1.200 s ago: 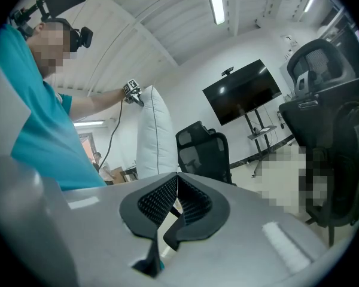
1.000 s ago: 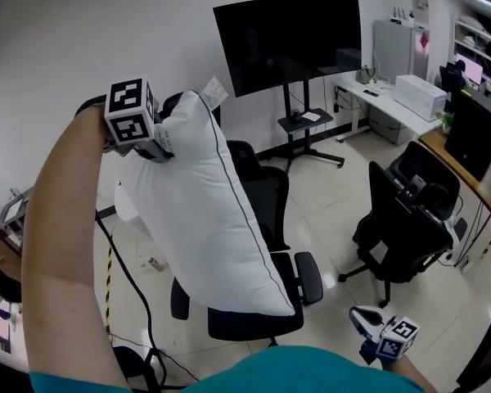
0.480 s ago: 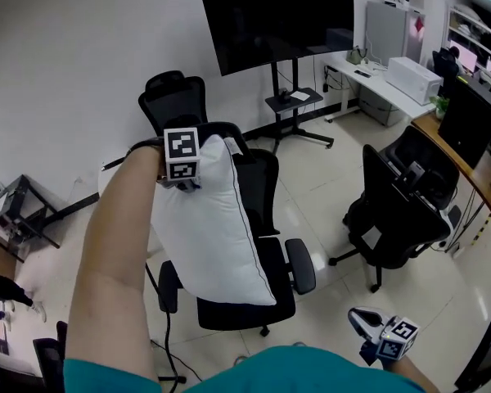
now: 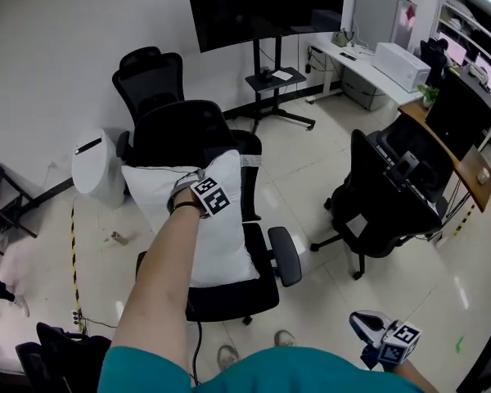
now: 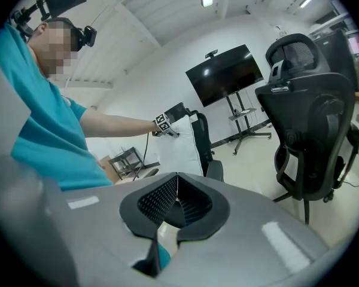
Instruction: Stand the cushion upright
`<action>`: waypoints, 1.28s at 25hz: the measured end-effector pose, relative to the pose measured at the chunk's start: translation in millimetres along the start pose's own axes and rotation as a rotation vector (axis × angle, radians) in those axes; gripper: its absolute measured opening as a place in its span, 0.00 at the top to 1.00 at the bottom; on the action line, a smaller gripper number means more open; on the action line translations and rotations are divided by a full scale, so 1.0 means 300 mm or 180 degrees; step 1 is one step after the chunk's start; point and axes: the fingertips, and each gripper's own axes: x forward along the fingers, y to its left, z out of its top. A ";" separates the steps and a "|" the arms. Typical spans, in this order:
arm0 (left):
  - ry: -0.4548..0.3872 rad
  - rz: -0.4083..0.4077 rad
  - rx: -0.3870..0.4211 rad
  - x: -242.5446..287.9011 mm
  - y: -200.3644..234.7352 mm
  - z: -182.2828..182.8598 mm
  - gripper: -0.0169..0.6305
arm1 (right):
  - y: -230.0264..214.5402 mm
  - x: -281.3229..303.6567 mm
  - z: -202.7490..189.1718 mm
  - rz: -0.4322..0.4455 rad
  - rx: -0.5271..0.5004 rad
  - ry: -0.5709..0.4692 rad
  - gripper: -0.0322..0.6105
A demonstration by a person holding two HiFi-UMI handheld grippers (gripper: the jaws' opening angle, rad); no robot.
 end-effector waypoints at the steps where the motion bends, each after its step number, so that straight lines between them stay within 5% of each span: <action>1: -0.0063 0.0010 0.0044 -0.009 -0.005 0.023 0.39 | 0.002 0.005 0.015 0.0016 0.0038 -0.0041 0.94; 5: -0.0351 0.0068 -0.0204 -0.117 0.009 0.036 0.32 | 0.006 0.019 0.076 0.0198 -0.0006 -0.0133 0.94; 8: -0.0739 0.0150 -0.0885 -0.318 0.094 -0.017 0.33 | 0.007 0.067 0.137 0.0418 -0.0094 -0.0195 0.94; 11: -0.1437 0.0140 -0.1692 -0.595 0.084 -0.067 0.34 | -0.007 0.095 0.193 0.0655 -0.0293 -0.0182 0.94; 14: -0.2109 -0.0002 -0.2345 -0.845 -0.072 -0.152 0.35 | -0.013 0.119 0.247 0.0880 -0.0552 -0.0114 0.94; 18: -0.2674 0.0003 -0.3044 -1.099 -0.347 -0.315 0.38 | 0.035 0.182 0.329 0.1230 -0.0809 -0.0091 0.94; 22: -0.3152 0.0146 -0.3763 -1.285 -0.588 -0.457 0.61 | 0.143 0.241 0.369 0.1522 -0.0979 -0.0074 0.94; 27: -0.3567 0.0251 -0.4122 -1.484 -0.865 -0.594 0.96 | 0.347 0.233 0.321 0.1769 -0.1116 -0.0069 0.94; 32: -0.3883 0.0068 -0.4244 -1.665 -1.084 -0.757 0.96 | 0.602 0.144 0.159 0.1821 -0.1151 -0.0056 0.94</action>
